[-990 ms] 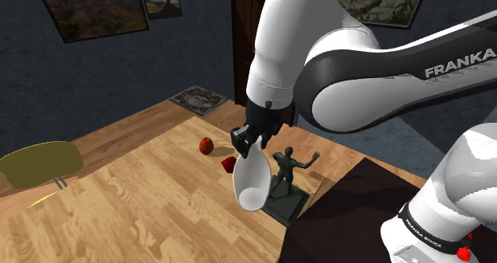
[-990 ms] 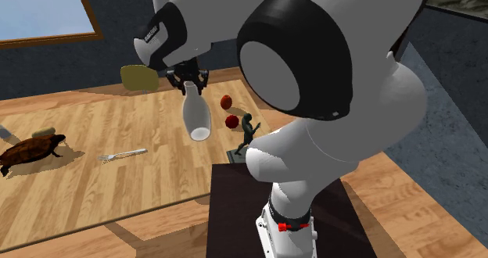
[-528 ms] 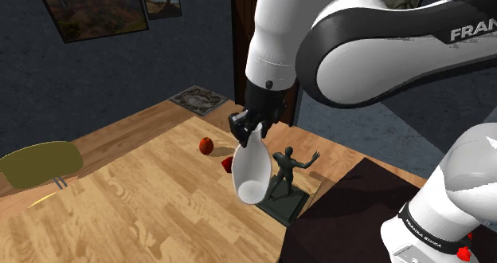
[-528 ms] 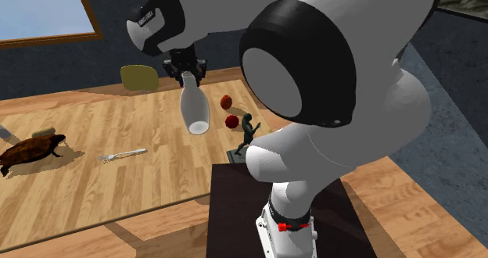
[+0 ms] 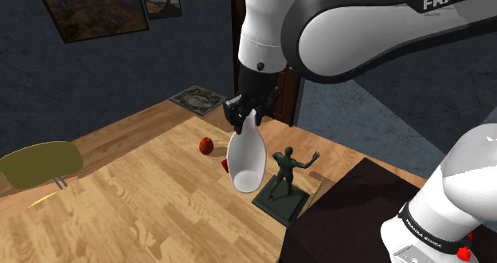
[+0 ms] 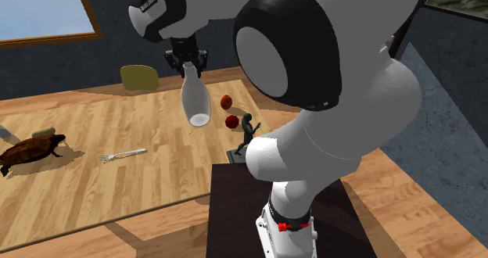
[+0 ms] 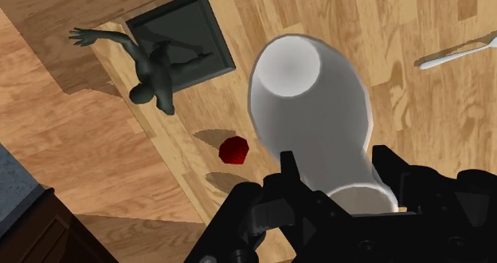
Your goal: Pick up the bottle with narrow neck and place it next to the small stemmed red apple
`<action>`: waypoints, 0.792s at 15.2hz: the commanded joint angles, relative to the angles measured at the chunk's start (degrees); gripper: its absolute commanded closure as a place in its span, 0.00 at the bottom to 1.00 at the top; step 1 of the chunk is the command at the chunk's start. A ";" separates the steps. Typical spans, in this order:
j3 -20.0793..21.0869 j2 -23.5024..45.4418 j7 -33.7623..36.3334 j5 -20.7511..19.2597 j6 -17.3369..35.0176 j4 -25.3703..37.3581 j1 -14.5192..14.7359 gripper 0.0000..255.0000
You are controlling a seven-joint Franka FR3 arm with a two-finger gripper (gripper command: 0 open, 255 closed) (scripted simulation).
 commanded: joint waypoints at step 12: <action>2.14 28.90 3.59 -19.10 8.01 16.40 -9.53 1.00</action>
